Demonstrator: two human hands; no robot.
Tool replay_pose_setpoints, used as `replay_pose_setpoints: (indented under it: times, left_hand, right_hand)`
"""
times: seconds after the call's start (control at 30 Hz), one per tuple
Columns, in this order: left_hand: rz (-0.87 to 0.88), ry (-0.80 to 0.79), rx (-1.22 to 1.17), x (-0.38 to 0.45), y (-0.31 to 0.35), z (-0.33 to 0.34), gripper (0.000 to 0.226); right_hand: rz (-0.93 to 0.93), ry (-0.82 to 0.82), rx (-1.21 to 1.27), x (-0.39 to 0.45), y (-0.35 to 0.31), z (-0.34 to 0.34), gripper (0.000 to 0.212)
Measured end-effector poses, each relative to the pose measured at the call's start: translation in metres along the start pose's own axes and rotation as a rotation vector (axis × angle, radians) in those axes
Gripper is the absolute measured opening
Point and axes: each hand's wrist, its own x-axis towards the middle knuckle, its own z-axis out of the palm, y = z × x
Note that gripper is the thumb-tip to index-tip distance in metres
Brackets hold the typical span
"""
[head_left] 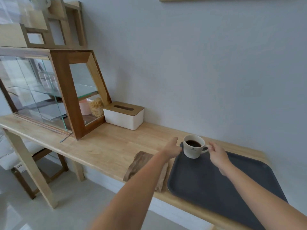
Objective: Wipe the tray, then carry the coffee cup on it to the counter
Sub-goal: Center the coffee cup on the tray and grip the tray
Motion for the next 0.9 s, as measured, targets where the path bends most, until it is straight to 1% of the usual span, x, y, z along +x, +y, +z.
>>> replay_pose_setpoints:
  times: [0.1,0.17,0.23,0.33,0.43,0.53,0.8,0.9]
  left_hand:
    - [0.040,0.010,-0.126,0.012,-0.006,0.017,0.068]
    - [0.111,-0.004,-0.205,0.018,-0.010,0.025,0.062]
    - [0.168,-0.008,-0.252,0.024,-0.014,0.030,0.062]
    - [0.185,-0.031,-0.318,0.023,-0.012,0.031,0.062]
    - [0.175,-0.072,-0.369,0.021,-0.009,0.034,0.062]
    - [0.151,-0.093,-0.361,0.020,-0.008,0.042,0.065]
    - [0.172,-0.251,-0.354,-0.005,0.019,0.079,0.067]
    - [0.183,-0.286,-0.358,-0.010,0.024,0.095,0.066]
  right_hand:
    - [-0.005,-0.107,0.042,0.009,0.009,0.002,0.042]
    - [-0.012,-0.148,0.103,0.010,0.009,0.003,0.044]
    - [0.003,-0.165,0.161,0.010,0.007,0.004,0.044]
    - [0.006,-0.175,0.187,0.012,0.009,0.002,0.043]
    - [0.012,-0.168,0.209,0.011,0.016,-0.002,0.043]
    - [0.024,-0.149,0.234,0.007,0.025,-0.011,0.044]
    - [0.049,-0.063,0.226,-0.016,0.050,-0.063,0.043]
    - [0.065,-0.023,0.229,-0.028,0.057,-0.082,0.042]
